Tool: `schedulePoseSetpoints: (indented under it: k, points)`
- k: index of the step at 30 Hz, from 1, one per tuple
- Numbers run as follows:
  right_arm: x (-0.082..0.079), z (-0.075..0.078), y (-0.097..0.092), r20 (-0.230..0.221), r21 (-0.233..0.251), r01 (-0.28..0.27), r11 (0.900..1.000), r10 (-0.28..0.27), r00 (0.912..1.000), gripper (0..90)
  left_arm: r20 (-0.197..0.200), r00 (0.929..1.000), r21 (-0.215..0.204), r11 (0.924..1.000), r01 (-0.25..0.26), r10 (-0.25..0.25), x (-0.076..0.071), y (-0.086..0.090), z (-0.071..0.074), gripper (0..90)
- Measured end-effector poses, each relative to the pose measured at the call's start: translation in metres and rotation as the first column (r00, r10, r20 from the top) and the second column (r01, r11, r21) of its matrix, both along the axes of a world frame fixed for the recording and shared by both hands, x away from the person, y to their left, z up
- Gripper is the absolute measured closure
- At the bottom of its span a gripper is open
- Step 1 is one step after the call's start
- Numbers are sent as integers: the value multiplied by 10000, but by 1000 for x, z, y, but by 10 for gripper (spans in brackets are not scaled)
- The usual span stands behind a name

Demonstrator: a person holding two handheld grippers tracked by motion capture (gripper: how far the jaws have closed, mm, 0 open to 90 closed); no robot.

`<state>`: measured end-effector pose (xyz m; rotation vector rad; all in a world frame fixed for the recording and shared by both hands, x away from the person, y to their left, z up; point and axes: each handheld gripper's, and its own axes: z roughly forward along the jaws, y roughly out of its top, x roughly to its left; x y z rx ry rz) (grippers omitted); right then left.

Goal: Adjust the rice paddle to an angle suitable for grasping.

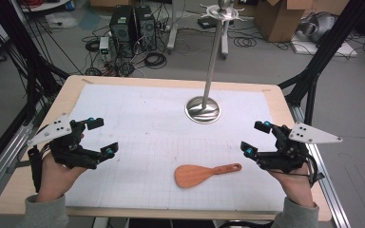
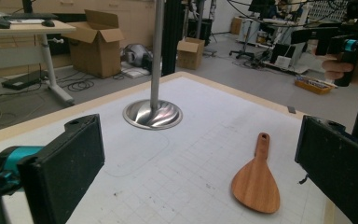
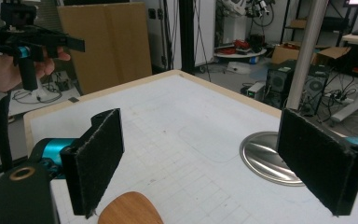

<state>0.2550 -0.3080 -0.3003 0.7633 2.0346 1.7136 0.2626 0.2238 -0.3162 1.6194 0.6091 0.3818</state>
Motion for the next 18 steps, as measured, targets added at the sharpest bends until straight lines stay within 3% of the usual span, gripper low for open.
schedulePoseSetpoints:
  k: [6, 8, 10, 18]
  points:
    - [2, -2, 2, -35, -115, -196, 9997, 195, 9998, 172, -63, 10000, 102, 9999, 18, -17, 1, -2, -2, 17]
    - [3, -4, 4, -207, -200, -499, 9986, 495, 9986, 242, -80, 10000, 138, 9999, 33, -32, 1, -2, -2, 17]
    - [4, -4, 5, -312, -232, -558, 9982, 551, 9980, 253, -89, 10000, 154, 9999, 36, -35, 1, -2, -2, 17]
    - [8, -10, 15, -568, -825, -1045, 9911, 1001, 9934, 431, -168, 9999, 194, 9998, -20, 23, 2, -2, -4, 17]
